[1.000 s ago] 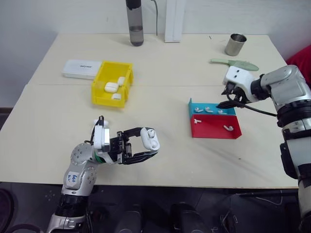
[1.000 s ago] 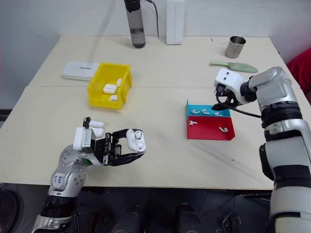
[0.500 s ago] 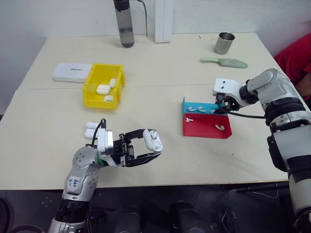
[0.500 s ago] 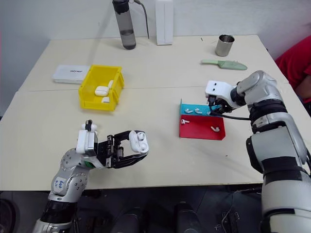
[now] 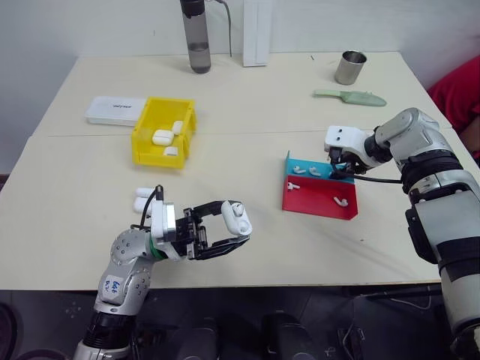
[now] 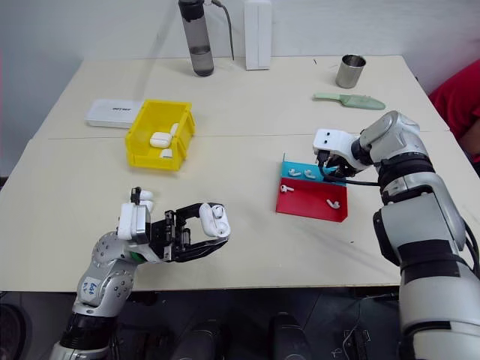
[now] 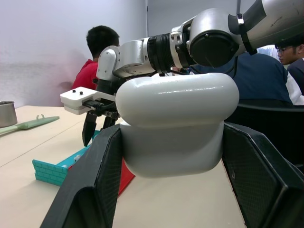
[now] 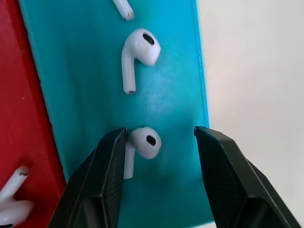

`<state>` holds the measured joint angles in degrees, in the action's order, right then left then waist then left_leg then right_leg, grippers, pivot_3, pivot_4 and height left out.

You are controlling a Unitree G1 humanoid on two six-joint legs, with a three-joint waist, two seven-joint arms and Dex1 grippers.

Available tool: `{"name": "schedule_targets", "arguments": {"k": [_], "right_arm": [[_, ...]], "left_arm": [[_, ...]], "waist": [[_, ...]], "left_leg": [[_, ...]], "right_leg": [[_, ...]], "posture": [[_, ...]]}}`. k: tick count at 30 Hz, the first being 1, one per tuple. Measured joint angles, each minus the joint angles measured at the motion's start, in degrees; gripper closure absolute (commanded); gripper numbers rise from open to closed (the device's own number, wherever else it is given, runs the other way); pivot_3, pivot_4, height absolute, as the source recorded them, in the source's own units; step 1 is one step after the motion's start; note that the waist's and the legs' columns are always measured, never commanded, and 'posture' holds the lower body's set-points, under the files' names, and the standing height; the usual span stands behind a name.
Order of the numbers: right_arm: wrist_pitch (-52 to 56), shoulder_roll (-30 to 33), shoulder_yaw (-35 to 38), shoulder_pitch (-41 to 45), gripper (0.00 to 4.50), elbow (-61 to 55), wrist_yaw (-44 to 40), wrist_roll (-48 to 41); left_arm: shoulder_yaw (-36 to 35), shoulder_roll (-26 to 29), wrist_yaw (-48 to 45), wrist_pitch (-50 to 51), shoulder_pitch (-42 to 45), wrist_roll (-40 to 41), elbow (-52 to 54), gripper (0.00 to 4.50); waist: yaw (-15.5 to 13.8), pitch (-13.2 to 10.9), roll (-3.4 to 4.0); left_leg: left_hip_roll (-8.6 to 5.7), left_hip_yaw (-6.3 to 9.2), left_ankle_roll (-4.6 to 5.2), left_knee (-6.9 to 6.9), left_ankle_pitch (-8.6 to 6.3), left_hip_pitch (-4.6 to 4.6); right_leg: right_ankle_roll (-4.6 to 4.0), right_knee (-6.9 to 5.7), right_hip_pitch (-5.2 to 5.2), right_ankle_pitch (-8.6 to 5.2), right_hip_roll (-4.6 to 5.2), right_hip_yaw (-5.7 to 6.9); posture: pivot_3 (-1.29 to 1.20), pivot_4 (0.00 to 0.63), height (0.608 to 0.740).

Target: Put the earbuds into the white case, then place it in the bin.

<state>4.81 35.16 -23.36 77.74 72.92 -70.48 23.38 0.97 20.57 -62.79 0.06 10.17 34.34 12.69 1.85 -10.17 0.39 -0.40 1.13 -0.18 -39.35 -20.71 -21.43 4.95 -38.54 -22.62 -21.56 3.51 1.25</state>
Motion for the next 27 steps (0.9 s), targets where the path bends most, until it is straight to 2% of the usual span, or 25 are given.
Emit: {"name": "schedule_targets", "arguments": {"k": [7, 18, 21, 24, 25, 27], "right_arm": [[5.2, -0.9, 1.2, 0.7, 2.25, 1.0, -0.2, 0.0], [7.5, -1.0, 1.4, 0.7, 2.25, 1.0, -0.4, 0.1], [8.0, -1.1, 1.7, 0.7, 2.87, 1.2, -0.9, 0.1], [8.0, -1.1, 1.8, 0.7, 3.89, 1.4, -1.7, 0.0], [8.0, -1.1, 1.8, 0.7, 4.06, 1.4, -1.8, 0.1], [8.0, -1.1, 1.8, 0.6, 4.06, 1.4, -1.9, 0.1]], "left_arm": [[-0.5, 0.4, -1.1, 0.0, 1.0, 0.2, -0.7, 1.69], [-1.0, 0.6, -1.8, 0.0, 1.0, 0.2, -2.2, 1.69], [-1.0, 0.6, -1.8, 0.0, 1.0, 0.2, -2.2, 1.69], [-1.0, 0.6, -1.8, 0.0, 0.9, 0.2, -2.2, 1.69], [-1.0, 0.7, -1.8, 0.0, 0.8, 0.2, -2.2, 1.69], [-1.0, 0.7, -1.8, 0.0, 0.8, 0.2, -2.2, 1.69]], "waist": [[0.1, 0.0, 0.00], [0.0, 0.0, 0.00], [0.0, 0.0, 0.01], [0.0, 0.0, 0.00], [0.0, 0.0, 0.01], [0.0, 0.0, 0.00]], "left_leg": [[0.00, 0.00, 0.00, -0.01, 0.00, 0.02], [0.00, 0.01, 0.00, -0.19, 0.00, 0.02], [0.00, 0.02, 0.00, -0.23, 0.00, 0.02], [0.00, 0.01, 0.00, -0.25, 0.00, 0.02], [0.00, 0.02, 0.00, -0.26, 0.00, 0.02], [0.00, 0.02, 0.00, -0.30, 0.00, 0.02]], "right_leg": [[0.00, -0.06, 0.00, 0.00, 0.00, 0.00], [0.00, -0.13, 0.02, 0.00, 0.00, 0.00], [0.00, -0.15, 0.02, 0.00, 0.00, 0.00], [0.00, -0.14, 0.04, 0.00, 0.00, 0.00], [0.00, -0.14, 0.04, 0.00, 0.00, 0.00], [0.00, -0.13, 0.03, 0.00, 0.00, -0.01]], "posture": [[0.00, 0.150, 0.740], [0.00, 0.150, 0.740], [0.00, 0.150, 0.740], [0.00, 0.150, 0.740], [0.00, 0.150, 0.740], [0.00, 0.150, 0.740]]}}
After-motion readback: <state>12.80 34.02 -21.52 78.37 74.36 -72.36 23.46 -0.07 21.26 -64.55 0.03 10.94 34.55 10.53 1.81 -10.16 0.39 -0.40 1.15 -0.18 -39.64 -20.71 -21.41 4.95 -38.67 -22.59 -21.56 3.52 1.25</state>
